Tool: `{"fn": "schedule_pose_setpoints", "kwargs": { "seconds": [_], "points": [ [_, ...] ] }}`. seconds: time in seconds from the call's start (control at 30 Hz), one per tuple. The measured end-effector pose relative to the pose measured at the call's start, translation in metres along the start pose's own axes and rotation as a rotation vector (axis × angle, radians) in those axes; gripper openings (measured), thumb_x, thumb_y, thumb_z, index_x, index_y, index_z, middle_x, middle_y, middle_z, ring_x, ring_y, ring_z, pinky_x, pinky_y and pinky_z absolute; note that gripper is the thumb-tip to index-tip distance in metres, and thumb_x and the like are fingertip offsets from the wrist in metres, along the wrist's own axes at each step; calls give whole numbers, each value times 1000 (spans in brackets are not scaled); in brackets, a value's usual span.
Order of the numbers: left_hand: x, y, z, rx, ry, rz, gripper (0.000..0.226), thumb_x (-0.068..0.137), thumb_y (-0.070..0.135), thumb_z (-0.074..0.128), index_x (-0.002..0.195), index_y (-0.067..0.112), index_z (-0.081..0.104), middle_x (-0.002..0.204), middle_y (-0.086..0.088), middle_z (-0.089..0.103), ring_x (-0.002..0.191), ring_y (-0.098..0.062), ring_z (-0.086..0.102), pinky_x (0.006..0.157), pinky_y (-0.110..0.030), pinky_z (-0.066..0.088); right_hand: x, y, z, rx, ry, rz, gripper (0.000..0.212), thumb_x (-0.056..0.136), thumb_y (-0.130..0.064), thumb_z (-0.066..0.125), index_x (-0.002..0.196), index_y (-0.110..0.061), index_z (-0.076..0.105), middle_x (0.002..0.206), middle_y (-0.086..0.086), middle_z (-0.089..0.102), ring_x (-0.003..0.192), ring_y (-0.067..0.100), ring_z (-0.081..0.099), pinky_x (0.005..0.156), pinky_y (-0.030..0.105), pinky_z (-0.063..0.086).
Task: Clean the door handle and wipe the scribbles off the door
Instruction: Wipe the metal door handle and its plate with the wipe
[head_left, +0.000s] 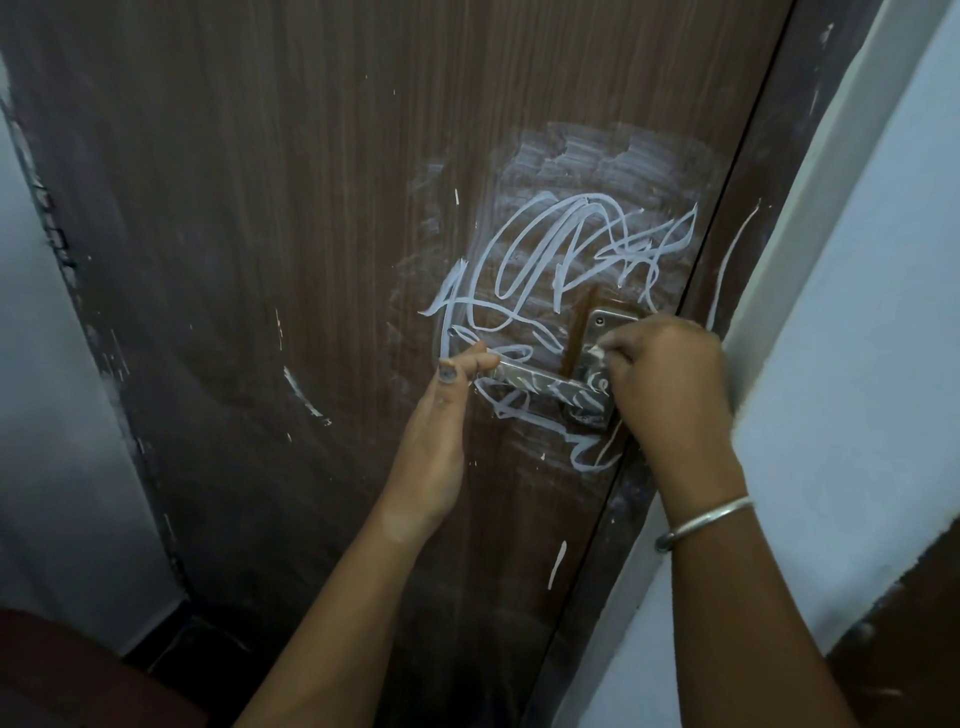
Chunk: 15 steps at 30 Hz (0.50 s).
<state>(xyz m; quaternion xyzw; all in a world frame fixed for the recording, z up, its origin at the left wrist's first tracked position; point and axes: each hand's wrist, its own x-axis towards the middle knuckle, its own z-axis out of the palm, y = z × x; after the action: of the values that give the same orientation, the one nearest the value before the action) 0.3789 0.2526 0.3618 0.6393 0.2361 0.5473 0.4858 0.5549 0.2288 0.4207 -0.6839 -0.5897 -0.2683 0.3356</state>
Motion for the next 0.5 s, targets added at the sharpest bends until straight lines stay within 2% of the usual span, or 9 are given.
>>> {"fn": "schedule_pose_setpoints", "kwargs": {
  "seconds": [0.13, 0.23, 0.3, 0.33, 0.4, 0.5],
  "points": [
    [0, -2, 1, 1, 4, -10, 82, 60, 94, 26, 109, 35, 58, 142, 10, 46, 131, 0, 38, 115, -43, 25, -9, -9, 3, 27, 143, 67, 16, 84, 2, 59, 90, -2, 73, 89, 16, 69, 86, 32, 58, 72, 26, 38],
    [0, -2, 4, -14, -7, 2, 78, 62, 92, 26, 107, 37, 57, 135, 21, 50, 133, -1, 36, 115, -45, 23, -12, -9, 8, 27, 58, 19, 20, 84, 4, 57, 92, -4, 74, 90, 14, 70, 88, 30, 59, 75, 25, 41],
    [0, -2, 6, -15, -20, 22, 76, 65, 91, 25, 107, 36, 56, 125, 32, 54, 133, 0, 35, 115, -46, 22, -12, -3, 7, 29, 35, 56, 22, 83, 3, 57, 93, -6, 74, 90, 13, 71, 86, 29, 61, 76, 28, 46],
    [-1, -2, 6, -18, -18, 19, 76, 65, 91, 25, 107, 36, 57, 125, 31, 54, 133, 0, 35, 115, -46, 22, -12, -2, 6, 42, 56, 88, 22, 83, 2, 56, 92, -6, 74, 89, 13, 71, 84, 29, 62, 75, 29, 47],
    [-1, -4, 6, -25, -3, -4, 77, 63, 93, 26, 107, 38, 58, 136, 20, 50, 133, -1, 36, 115, -48, 22, -12, -7, 5, 40, 103, 111, 18, 83, 1, 58, 87, -5, 74, 84, 14, 70, 79, 30, 62, 72, 29, 46],
    [-2, -3, 6, -32, 8, -11, 76, 62, 93, 26, 106, 40, 59, 143, 8, 46, 133, -3, 37, 115, -50, 23, -10, -17, 7, -8, 59, 12, 15, 83, 2, 60, 85, -4, 73, 83, 14, 69, 79, 30, 60, 72, 30, 46]
  ]
}}
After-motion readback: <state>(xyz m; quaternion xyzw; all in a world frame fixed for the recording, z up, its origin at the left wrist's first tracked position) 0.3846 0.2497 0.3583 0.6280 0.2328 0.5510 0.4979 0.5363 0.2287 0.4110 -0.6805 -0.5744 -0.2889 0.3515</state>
